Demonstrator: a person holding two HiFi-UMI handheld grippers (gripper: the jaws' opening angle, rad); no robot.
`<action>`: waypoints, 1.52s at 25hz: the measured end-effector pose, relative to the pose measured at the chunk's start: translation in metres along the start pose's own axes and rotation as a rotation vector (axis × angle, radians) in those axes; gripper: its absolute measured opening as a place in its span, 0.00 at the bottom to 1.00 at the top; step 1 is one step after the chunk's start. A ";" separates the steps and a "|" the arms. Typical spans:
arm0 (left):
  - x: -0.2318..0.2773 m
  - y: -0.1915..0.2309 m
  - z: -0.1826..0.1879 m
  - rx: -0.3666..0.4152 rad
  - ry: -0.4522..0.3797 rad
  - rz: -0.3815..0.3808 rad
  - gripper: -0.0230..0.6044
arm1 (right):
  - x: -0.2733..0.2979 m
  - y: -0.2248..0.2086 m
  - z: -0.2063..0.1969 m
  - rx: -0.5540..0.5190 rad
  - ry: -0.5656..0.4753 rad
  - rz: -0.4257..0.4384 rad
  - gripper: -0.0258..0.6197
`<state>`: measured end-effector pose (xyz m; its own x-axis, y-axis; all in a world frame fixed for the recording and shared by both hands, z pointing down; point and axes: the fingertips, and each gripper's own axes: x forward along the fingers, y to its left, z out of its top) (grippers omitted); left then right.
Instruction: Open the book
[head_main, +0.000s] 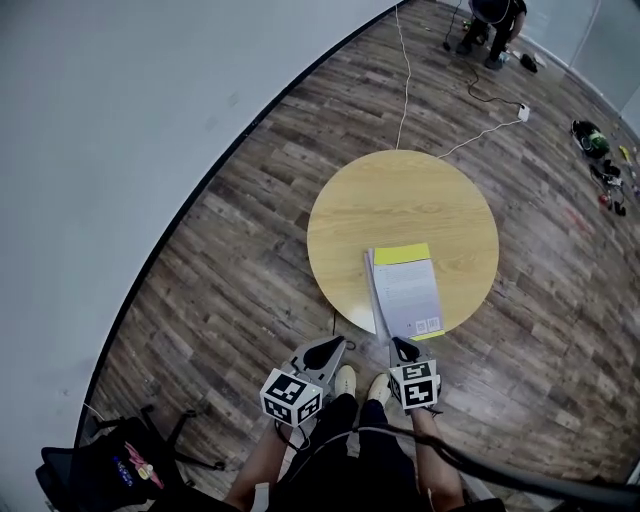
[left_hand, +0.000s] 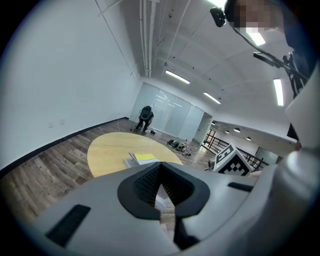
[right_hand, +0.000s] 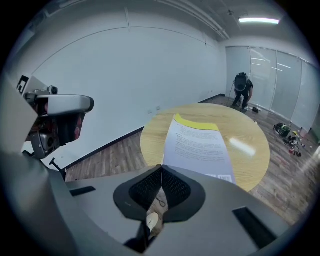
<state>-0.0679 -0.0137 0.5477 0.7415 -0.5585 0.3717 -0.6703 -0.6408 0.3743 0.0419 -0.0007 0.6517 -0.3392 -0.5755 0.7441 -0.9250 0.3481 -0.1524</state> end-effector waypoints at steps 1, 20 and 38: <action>0.001 -0.003 0.007 0.011 -0.009 -0.003 0.03 | -0.006 -0.003 0.005 -0.001 -0.010 -0.007 0.05; 0.049 -0.074 0.081 0.147 -0.076 -0.103 0.03 | -0.106 -0.118 0.049 0.062 -0.178 -0.215 0.05; 0.108 -0.100 0.087 0.158 -0.047 -0.133 0.03 | -0.123 -0.190 0.033 0.136 -0.182 -0.262 0.05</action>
<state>0.0819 -0.0555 0.4760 0.8261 -0.4855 0.2862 -0.5564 -0.7831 0.2776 0.2537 -0.0201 0.5674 -0.1010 -0.7591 0.6430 -0.9949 0.0762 -0.0663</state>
